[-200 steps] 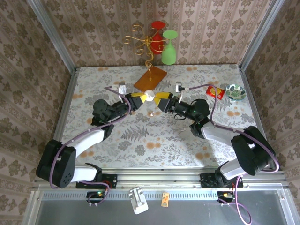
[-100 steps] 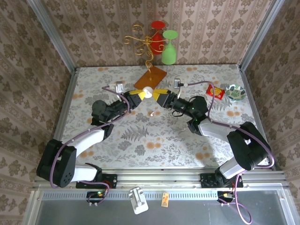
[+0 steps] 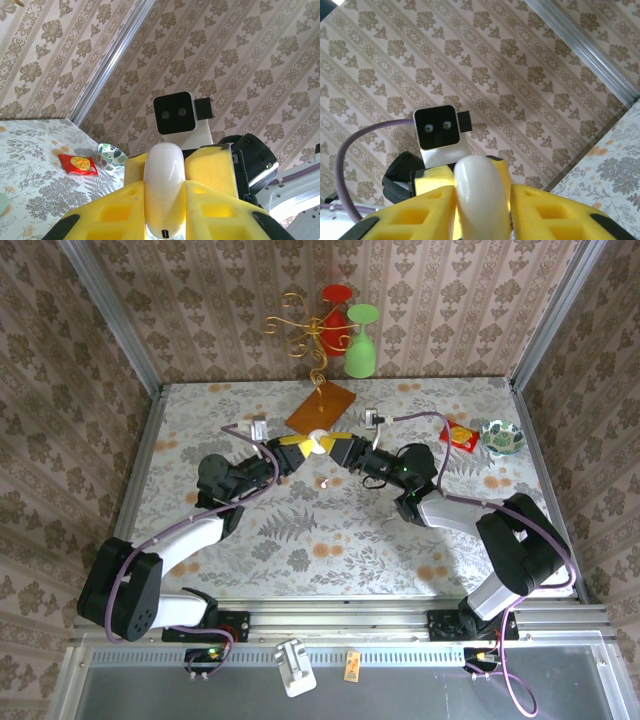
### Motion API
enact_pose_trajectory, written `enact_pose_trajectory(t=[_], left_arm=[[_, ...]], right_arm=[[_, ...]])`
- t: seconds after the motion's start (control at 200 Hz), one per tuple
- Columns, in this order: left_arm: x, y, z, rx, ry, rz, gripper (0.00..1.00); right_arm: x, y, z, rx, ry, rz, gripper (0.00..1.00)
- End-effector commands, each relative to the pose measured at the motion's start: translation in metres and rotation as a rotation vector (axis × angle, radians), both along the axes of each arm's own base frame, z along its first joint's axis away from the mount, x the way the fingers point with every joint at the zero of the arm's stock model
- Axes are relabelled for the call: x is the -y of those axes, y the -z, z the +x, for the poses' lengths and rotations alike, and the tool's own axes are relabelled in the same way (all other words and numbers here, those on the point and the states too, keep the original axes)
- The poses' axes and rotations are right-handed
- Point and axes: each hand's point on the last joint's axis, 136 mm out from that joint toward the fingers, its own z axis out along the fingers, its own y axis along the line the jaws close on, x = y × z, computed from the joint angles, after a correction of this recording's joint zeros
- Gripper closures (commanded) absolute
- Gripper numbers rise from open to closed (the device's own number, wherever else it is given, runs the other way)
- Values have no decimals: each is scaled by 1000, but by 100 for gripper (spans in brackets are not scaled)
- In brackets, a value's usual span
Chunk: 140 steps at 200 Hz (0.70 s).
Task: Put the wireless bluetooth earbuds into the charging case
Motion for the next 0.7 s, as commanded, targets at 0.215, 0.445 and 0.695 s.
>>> enact_pose_trajectory(t=[0.215, 0.445, 0.695], left_arm=[[-17, 3, -5, 89, -3, 62, 51], [-9, 18, -44, 286, 139, 233, 37], [6, 30, -85, 430, 259, 313, 46]], right_arm=[[-7, -12, -15, 160, -32, -148, 85], [-17, 13, -40, 301, -117, -530, 88], [-19, 13, -78, 405, -288, -649, 92]])
